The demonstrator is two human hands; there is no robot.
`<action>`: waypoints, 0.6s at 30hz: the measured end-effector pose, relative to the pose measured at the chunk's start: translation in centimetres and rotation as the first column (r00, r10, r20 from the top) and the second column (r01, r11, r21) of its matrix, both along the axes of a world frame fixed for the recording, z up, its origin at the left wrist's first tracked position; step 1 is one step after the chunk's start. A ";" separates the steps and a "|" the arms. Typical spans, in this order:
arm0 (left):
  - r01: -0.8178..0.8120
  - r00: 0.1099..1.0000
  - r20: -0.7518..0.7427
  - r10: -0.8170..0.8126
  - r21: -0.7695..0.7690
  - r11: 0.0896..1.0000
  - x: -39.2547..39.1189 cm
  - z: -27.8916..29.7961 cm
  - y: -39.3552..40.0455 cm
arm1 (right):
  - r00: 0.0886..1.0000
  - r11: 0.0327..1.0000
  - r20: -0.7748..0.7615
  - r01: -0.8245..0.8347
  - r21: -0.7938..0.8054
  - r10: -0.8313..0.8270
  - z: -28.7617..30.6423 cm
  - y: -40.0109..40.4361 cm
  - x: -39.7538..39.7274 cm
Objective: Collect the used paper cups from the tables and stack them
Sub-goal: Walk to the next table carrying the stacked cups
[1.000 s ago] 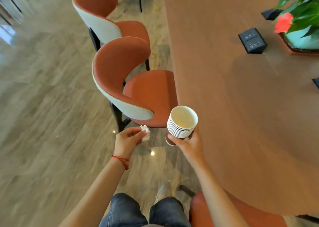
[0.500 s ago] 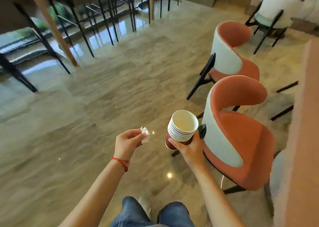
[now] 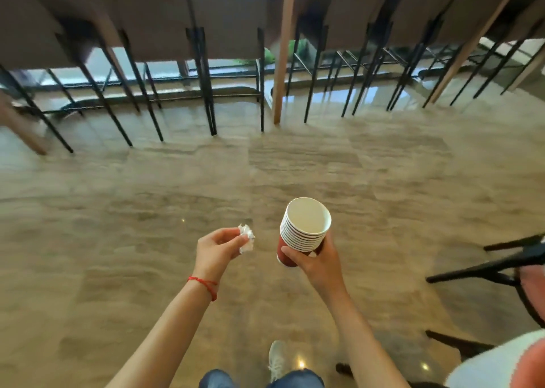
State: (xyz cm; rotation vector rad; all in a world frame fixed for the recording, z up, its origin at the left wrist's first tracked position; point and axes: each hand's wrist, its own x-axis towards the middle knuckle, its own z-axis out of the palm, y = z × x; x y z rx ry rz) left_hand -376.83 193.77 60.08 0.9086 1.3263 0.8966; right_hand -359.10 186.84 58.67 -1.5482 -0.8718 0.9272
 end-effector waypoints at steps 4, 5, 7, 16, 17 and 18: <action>-0.112 0.994 0.013 0.111 0.012 0.994 1.7 0.5 3.4 | 0.994 0.994 0.007 -0.107 0.024 0.107 0.5 5.3 2.1; -0.133 0.991 0.016 0.133 0.018 0.991 2.2 0.6 4.3 | 0.992 0.992 0.011 -0.122 0.032 0.122 0.5 6.6 2.7; -0.169 0.985 0.025 0.168 0.024 0.985 2.9 0.9 5.8 | 0.988 0.988 0.020 -0.152 0.025 0.151 0.7 8.8 3.5; -0.244 0.969 0.042 0.244 0.005 0.970 3.9 0.1 15.0 | 0.970 0.970 0.018 -0.244 -0.005 0.244 -0.6 20.0 4.5; -0.242 0.970 0.039 0.241 0.007 0.970 3.9 -0.1 16.6 | 0.970 0.970 0.013 -0.245 -0.003 0.245 -0.7 21.6 4.5; -0.238 0.971 0.036 0.237 0.011 0.971 3.9 -0.3 18.4 | 0.970 0.970 0.005 -0.241 -0.002 0.241 -0.9 23.3 4.5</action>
